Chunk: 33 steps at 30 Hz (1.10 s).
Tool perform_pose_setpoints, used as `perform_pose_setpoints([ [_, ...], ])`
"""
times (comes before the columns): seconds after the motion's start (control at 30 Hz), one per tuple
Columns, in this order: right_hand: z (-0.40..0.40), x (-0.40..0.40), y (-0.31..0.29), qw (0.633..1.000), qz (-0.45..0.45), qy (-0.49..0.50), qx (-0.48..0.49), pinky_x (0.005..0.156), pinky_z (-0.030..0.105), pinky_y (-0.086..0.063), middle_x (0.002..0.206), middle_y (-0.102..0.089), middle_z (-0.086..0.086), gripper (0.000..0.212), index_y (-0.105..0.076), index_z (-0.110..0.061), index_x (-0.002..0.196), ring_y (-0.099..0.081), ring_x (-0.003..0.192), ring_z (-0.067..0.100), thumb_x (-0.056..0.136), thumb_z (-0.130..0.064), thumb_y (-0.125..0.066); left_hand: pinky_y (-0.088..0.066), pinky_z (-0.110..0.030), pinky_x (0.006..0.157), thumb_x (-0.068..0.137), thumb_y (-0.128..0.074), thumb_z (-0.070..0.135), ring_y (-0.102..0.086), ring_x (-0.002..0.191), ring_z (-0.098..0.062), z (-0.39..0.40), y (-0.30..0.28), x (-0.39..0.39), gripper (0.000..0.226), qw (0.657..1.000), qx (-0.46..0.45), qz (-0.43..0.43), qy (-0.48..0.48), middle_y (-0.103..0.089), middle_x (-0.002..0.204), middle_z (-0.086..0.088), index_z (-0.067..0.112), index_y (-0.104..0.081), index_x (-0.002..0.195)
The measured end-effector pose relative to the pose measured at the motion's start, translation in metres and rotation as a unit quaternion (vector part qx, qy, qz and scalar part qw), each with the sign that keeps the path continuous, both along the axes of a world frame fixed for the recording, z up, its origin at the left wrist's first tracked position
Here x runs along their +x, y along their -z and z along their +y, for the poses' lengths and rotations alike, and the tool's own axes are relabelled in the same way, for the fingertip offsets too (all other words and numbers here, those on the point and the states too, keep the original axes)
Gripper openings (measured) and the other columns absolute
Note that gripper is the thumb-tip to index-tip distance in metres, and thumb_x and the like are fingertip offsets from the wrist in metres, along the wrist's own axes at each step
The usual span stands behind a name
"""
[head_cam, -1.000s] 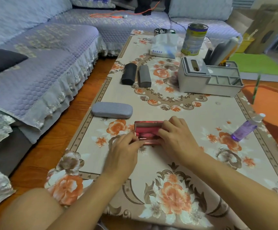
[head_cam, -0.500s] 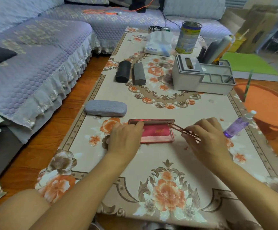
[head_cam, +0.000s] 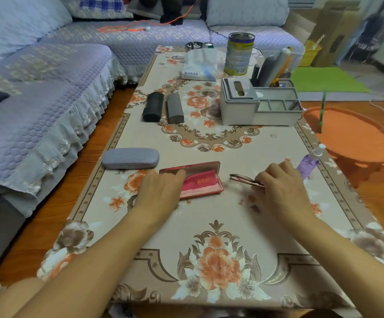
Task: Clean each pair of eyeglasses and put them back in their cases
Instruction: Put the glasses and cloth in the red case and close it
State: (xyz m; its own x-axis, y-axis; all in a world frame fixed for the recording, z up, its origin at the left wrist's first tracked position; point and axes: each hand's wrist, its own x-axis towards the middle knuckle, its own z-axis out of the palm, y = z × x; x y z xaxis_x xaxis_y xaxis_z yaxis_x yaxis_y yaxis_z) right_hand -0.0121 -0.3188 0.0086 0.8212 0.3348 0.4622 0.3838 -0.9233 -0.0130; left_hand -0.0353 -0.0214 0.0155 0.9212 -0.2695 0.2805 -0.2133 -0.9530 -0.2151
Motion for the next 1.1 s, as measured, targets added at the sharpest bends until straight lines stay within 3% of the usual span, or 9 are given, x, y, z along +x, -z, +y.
perform_pose_setpoints([
  [0.13, -0.013, -0.002, 0.01, 0.993, 0.029, 0.029, -0.109, 0.067, 0.037, -0.025, 0.082, -0.052, 0.005, 0.025, -0.062, -0.012, 0.081, -0.04, 0.082, 0.028, 0.068, -0.015, -0.084, -0.018, -0.032, 0.056, 0.063, -0.078, -0.004, -0.047, 0.045, -0.03, 0.003, 0.013, -0.014, 0.032, 0.998, -0.023, -0.017, 0.049, -0.049, 0.056, -0.002, 0.017, -0.057, 0.072],
  [0.23, -0.002, -0.004, -0.003, 0.996, 0.016, 0.02, -0.084, 0.067, 0.04, -0.032, 0.088, -0.056, 0.011, 0.028, -0.066, -0.008, 0.09, -0.045, 0.083, 0.032, 0.066, -0.01, -0.081, -0.017, -0.033, 0.06, 0.068, -0.074, -0.006, -0.046, 0.052, -0.029, 0.004, 0.02, -0.018, 0.027, 0.997, -0.037, -0.042, 0.06, -0.049, 0.068, -0.005, 0.015, -0.058, 0.076],
  [0.33, 0.036, -0.011, -0.015, 0.992, 0.027, -0.094, -0.077, 0.063, 0.039, -0.041, 0.086, -0.057, 0.006, 0.027, -0.068, -0.011, 0.098, -0.05, 0.078, 0.029, 0.076, -0.025, -0.076, -0.018, -0.033, 0.059, 0.074, -0.072, -0.003, -0.046, 0.055, -0.028, 0.005, 0.022, -0.018, 0.023, 0.994, -0.052, -0.062, 0.075, -0.052, 0.077, -0.007, 0.014, -0.057, 0.077],
  [0.4, 0.065, -0.014, -0.01, 0.984, 0.056, -0.144, -0.085, 0.06, 0.037, -0.041, 0.084, -0.055, 0.001, 0.023, -0.067, -0.015, 0.1, -0.05, 0.073, 0.025, 0.08, -0.026, -0.071, -0.023, -0.034, 0.055, 0.078, -0.072, 0.0, -0.049, 0.058, -0.028, 0.007, 0.024, -0.017, 0.019, 0.993, -0.066, -0.063, 0.08, -0.056, 0.081, -0.006, 0.014, -0.059, 0.079],
  [0.53, 0.101, -0.004, -0.002, 0.985, 0.082, -0.132, -0.075, 0.052, 0.034, -0.038, 0.087, -0.053, 0.001, 0.019, -0.064, -0.018, 0.096, -0.051, 0.062, 0.026, 0.087, -0.035, -0.061, -0.04, -0.037, 0.05, 0.084, -0.069, 0.008, -0.056, 0.062, -0.029, 0.01, 0.024, -0.015, 0.01, 0.991, -0.097, -0.058, 0.078, -0.062, 0.082, -0.005, 0.014, -0.062, 0.086],
  [0.67, 0.108, 0.003, -0.004, 0.986, 0.088, -0.12, -0.075, 0.042, 0.032, -0.037, 0.076, -0.053, 0.001, 0.005, -0.063, -0.016, 0.083, -0.048, 0.048, 0.027, 0.086, -0.018, -0.066, -0.036, -0.037, 0.053, 0.083, -0.068, 0.007, -0.053, 0.064, -0.027, 0.014, 0.024, -0.015, 0.015, 0.99, -0.095, -0.072, 0.078, -0.057, 0.074, -0.004, 0.016, -0.057, 0.084],
  [0.77, 0.103, 0.008, -0.004, 0.989, 0.065, -0.114, -0.075, 0.039, 0.029, -0.03, 0.072, -0.052, 0.004, 0.021, -0.056, -0.013, 0.081, -0.045, 0.046, 0.029, 0.074, -0.005, -0.075, -0.037, -0.038, 0.056, 0.081, -0.068, 0.005, -0.053, 0.066, -0.027, 0.015, 0.027, -0.015, 0.016, 0.99, -0.089, -0.083, 0.074, -0.055, 0.076, -0.003, 0.015, -0.06, 0.09],
  [0.93, 0.101, 0.014, 0.0, 0.98, -0.028, -0.186, -0.07, 0.043, 0.03, -0.021, 0.081, -0.049, 0.006, 0.019, -0.05, -0.012, 0.088, -0.039, 0.05, 0.025, 0.077, 0.003, -0.055, -0.029, -0.036, 0.057, 0.078, -0.067, 0.0, -0.049, 0.065, -0.026, 0.012, 0.031, -0.018, 0.02, 0.989, -0.078, -0.093, 0.08, -0.052, 0.079, -0.004, 0.014, -0.063, 0.092],
  [1.1, 0.098, 0.014, 0.011, 0.972, -0.02, -0.212, -0.101, 0.039, 0.035, -0.033, 0.087, -0.05, 0.008, 0.018, -0.055, -0.009, 0.091, -0.04, 0.054, 0.024, 0.079, 0.004, -0.058, -0.024, -0.031, 0.05, 0.074, -0.066, -0.006, -0.043, 0.054, -0.024, 0.016, 0.029, -0.023, 0.021, 0.985, -0.115, -0.113, 0.064, -0.053, 0.082, -0.008, 0.011, -0.059, 0.085],
])
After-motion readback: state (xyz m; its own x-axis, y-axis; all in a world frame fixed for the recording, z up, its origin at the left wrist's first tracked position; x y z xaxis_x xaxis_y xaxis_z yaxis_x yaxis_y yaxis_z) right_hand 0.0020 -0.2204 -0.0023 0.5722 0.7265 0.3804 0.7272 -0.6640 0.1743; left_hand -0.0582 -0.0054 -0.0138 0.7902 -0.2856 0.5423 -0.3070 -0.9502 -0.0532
